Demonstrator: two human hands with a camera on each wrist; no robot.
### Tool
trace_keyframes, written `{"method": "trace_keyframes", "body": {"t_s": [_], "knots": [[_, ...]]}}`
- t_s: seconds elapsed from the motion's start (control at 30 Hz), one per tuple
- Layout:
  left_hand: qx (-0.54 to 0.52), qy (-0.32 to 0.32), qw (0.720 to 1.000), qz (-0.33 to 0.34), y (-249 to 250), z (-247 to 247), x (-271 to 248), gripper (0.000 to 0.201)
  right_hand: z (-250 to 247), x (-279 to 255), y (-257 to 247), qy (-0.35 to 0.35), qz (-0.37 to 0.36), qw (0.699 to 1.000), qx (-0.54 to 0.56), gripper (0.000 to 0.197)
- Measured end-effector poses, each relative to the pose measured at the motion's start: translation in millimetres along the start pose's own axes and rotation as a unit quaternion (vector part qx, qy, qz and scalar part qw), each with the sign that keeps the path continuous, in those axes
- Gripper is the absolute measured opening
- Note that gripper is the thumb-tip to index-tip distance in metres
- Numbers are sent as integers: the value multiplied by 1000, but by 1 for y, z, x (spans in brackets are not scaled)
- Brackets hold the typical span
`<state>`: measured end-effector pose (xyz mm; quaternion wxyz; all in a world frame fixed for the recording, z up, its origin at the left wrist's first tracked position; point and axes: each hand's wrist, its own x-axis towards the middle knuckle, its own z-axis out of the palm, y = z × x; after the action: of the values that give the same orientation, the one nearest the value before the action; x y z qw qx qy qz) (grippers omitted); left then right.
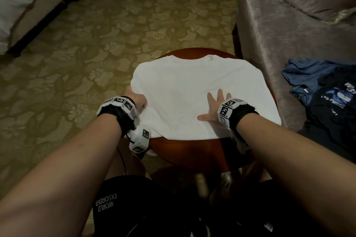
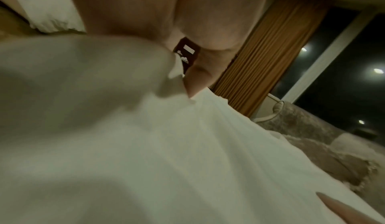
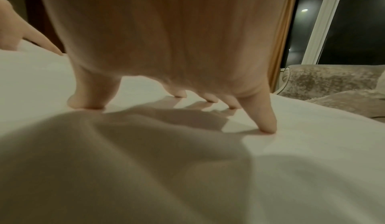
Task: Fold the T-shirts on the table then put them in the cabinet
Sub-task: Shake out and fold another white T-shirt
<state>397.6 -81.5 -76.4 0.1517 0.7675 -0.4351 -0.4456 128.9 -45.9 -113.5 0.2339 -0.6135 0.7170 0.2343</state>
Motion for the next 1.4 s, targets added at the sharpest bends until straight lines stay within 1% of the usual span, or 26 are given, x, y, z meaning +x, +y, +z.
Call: {"method": "trace_keyframes", "body": {"t_s": [0.07, 0.2, 0.3, 0.37, 0.47, 0.53, 0.6, 0.63, 0.67, 0.7, 0.77, 0.83, 0.93, 1.0, 1.03, 1.07, 1.1, 1.17, 1.23, 1.3, 1.37, 1.4], "knots": [[-11, 3, 1000, 0, 2, -3, -3, 72, 0, 0, 0, -1, 0, 1000, 1, 112], [-12, 0, 1000, 16, 1, -5, -1, 82, 2, 1, -1, -1, -1, 1000, 6, 113], [6, -7, 999, 50, 0, -1, -2, 83, 2, 1, 0, -1, -2, 1000, 7, 113], [-29, -17, 997, 63, -2, 0, -3, 78, 2, 2, 0, 0, -2, 1000, 8, 113], [-6, -20, 995, 97, -8, 3, 0, 70, 3, 3, 1, 0, -3, 1000, 7, 113], [10, -21, 994, 104, -14, 6, 7, 54, 4, 4, 1, -1, -4, 1000, 15, 113], [4, -12, 996, 85, -18, 9, 8, 35, 6, 5, 2, 5, -4, 1000, 21, 114], [5, -6, 997, 78, -19, 11, 9, 31, 6, 6, 2, 8, -3, 1000, 22, 114], [18, -5, 997, 74, -21, 11, 12, 31, 7, 7, 2, 9, -2, 1000, 19, 114], [32, -1, 997, 77, -22, 10, 14, 37, 7, 8, 0, 8, -1, 1000, 16, 115], [73, 0, 994, 81, -20, 5, 14, 57, 6, 9, -5, 7, 1, 1000, 9, 114], [102, -8, 991, 86, -16, -4, 12, 70, 5, 9, -11, 11, -1, 1000, 10, 113], [134, -8, 986, 102, -6, -17, 8, 72, -1, 8, -17, 5, -18, 999, 33, 106], [146, -2, 982, 121, 5, -21, 2, 69, -8, 8, -13, 13, -25, 997, 73, 91], [155, 3, 978, 137, 12, -21, -2, 64, -12, 6, -8, 37, -21, 992, 115, 80], [163, 6, 975, 152, 20, -19, -7, 59, -15, 3, -2, 75, -15, 981, 180, 68], [169, 7, 971, 169, 29, -17, -13, 56, -17, 1, 5, 115, -1, 963, 244, 56], [171, -4, 968, 183, 49, -7, -27, 56, -20, -7, 24, 181, 27, 930, 318, 35], [171, -24, 964, 202, 70, 8, -44, 43, -18, -12, 50, 206, 67, 905, 367, 28], [171, -43, 960, 216, 88, 26, -55, 38, -14, -15, 77, 203, 85, 869, 444, 26], [185, -47, 954, 231, 107, 48, -67, 38, -10, -15, 96, 149, 94, 829, 530, 23], [195, -42, 950, 240, 116, 60, -73, 38, -6, -11, 104, 113, 105, 794, 588, 19]]}}
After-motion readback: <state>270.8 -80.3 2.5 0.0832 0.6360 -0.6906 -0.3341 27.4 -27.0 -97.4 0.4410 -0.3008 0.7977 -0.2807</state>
